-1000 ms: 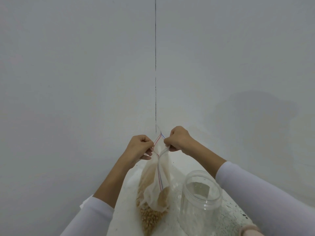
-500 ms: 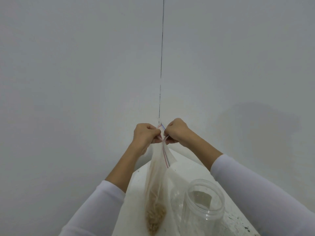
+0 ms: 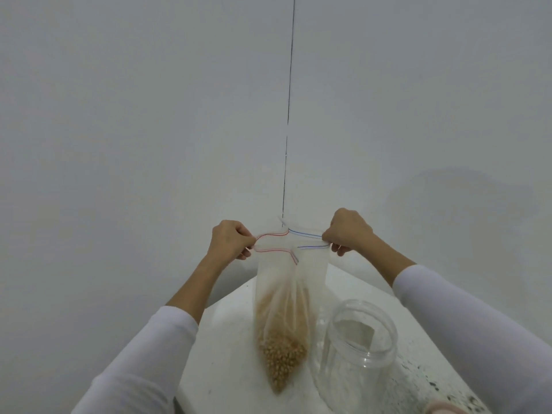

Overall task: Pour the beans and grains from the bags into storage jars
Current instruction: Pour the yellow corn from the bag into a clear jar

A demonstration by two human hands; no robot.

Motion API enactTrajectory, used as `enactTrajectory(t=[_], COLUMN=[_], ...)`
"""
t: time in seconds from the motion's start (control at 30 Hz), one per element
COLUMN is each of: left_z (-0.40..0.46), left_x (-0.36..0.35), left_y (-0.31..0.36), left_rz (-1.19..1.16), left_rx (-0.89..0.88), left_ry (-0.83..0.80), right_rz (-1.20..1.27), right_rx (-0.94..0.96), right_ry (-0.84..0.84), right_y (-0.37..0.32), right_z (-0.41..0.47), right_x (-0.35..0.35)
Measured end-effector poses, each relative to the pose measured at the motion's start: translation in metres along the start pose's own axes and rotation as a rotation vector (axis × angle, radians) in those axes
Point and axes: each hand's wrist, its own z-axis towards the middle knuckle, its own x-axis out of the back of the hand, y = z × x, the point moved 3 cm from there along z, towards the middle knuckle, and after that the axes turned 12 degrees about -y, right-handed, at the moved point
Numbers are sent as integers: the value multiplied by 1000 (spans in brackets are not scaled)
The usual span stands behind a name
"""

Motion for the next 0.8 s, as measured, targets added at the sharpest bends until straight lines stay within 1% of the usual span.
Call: enactTrajectory(t=[0.17,0.3,0.37,0.4,0.5,0.53,0.6,0.67,0.7,0.73,0.77,0.8], left_z=[1,0,-1,-1,4,7,17,29,34,38,42,46], left_x=[18,39,43,43,34,28,10,-12,-21,-30,-37,-44], left_y=[-15,-30,-33,-31,-12,-3,17,34,40,46,49,52], left_rz=[145,187,177,154,86,81,124,279,377,465,537,590], left_rx=[-5,38,35,7,-133,-164,-213,-257,-271,-277,-280,-279], left_ry=[63,94,53,18,-59,-74,-134,-221,-252,-277,-301,-328], right_rz=[-118,-127,-104,-111,-183,-228,-323,-345,-308,-235,-149,-84], right_rx=[-37,-74,-76,-69,-51,-53,-40,44,120,220,322,412], right_ry=[47,33,15,12,0,7,77,146,142,97,8,-118], right_y=[18,35,38,37,26,22,11,-3,-13,-22,-30,-38], right_z=[3,2,1,-1,-5,-6,-8,-11,-15,-20,-27,-37], right_x=[7,14,15,15,10,8,8,8,8,7,5,1])
